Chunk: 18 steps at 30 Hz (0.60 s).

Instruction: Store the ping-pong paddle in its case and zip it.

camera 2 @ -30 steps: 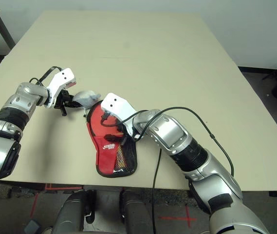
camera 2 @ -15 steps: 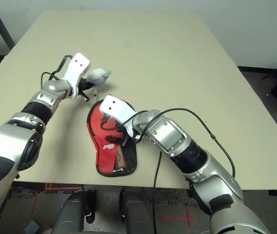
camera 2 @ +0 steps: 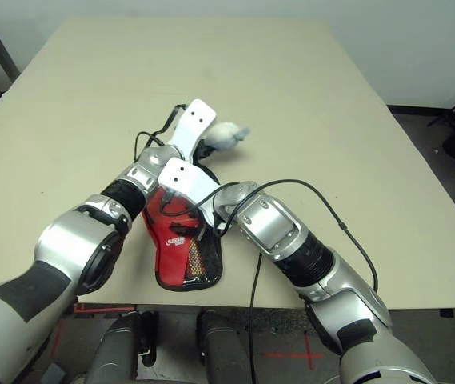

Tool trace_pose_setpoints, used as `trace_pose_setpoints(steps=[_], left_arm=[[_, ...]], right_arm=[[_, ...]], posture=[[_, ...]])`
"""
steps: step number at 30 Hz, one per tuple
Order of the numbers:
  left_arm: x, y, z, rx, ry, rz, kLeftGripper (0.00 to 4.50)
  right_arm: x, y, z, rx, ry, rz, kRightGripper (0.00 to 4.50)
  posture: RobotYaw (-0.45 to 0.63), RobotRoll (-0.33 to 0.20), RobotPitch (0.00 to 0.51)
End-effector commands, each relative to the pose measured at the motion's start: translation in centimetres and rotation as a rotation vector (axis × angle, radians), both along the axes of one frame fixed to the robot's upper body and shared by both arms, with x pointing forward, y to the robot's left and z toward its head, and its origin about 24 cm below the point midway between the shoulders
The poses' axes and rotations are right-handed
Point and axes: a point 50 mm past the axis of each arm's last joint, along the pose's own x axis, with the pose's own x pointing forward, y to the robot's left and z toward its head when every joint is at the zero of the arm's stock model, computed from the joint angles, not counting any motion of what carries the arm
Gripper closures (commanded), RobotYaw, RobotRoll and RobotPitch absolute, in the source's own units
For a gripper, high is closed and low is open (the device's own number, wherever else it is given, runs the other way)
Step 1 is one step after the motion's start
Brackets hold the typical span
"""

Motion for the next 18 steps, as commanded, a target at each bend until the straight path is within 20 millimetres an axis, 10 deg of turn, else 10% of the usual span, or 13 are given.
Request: trace_pose_setpoints(steps=[1,3,16,18], left_arm=[[0.1,0.9,-0.4,0.026,0.004,-0.018,4.38],[0.3,1.7,-0.3,0.032,0.009,-0.015,4.38],[2.4,6.4,5.3,-0.078,-0.149,0.057,0.07],[2.4,6.8,5.9,-0.102,-0.160,0.051,0.03]], right_arm=[[-0.4,-0.5,-2.0,-0.034,0.089,-0.022,0.00],[-0.2,-0.5,-1.9,-0.025,0.091,-0.029,0.00],[0.3,-1.0,-1.6,0.011,0.107,-0.075,0.00],[0.4,-1.1,-1.6,0.011,0.110,-0.084,0.00]], posture=[[-0.04,0.000,0.162],[-0.03,0.000,0.157],[0.00,0.000,0.143],[-0.01,0.000,0.142]])
